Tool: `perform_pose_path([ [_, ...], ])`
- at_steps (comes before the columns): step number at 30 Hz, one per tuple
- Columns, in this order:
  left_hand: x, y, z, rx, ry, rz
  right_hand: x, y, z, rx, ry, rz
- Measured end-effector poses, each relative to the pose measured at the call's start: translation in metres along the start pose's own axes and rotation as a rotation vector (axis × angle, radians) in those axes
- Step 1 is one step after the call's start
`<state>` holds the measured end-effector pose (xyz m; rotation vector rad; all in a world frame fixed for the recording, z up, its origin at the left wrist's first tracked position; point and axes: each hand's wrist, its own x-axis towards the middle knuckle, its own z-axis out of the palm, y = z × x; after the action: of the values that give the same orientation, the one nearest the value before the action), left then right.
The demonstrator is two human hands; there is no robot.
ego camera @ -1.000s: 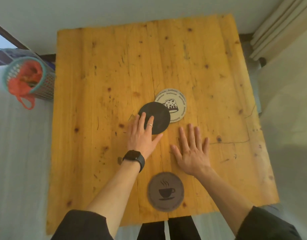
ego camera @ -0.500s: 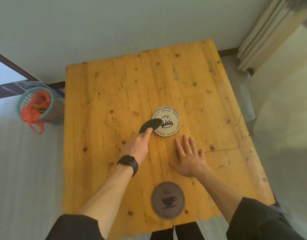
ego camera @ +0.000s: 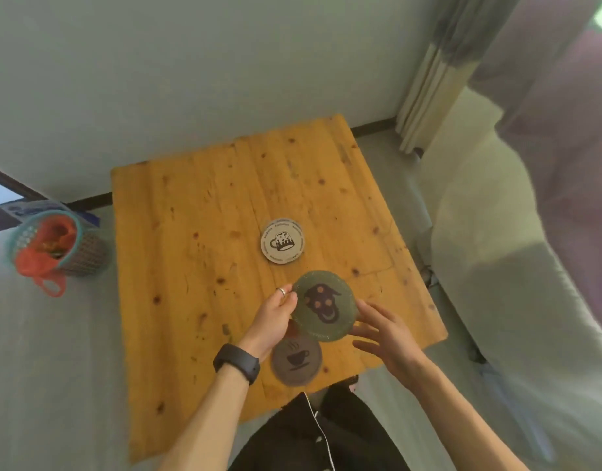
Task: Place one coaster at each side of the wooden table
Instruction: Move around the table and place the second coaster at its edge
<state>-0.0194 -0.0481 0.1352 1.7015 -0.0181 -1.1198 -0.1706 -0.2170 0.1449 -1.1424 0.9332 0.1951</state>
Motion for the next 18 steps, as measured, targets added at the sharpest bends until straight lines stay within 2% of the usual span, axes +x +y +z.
perform_pose_path([
  [6, -0.01, -0.002, 0.074, 0.159, -0.147, -0.015, -0.042, 0.011, -0.052, 0.025, 0.174, -0.06],
  [10, 0.004, 0.014, 0.129, 0.441, -0.238, -0.06, -0.053, 0.007, -0.106, -0.098, 0.236, -0.08],
  [15, 0.033, 0.056, 0.211, 0.663, -0.358, 0.193, -0.044, -0.012, -0.195, -0.399, 0.163, -0.147],
  [18, 0.059, 0.081, 0.271, 0.803, -0.355, 0.262, -0.026, -0.023, -0.256, -0.444, 0.156, -0.158],
])
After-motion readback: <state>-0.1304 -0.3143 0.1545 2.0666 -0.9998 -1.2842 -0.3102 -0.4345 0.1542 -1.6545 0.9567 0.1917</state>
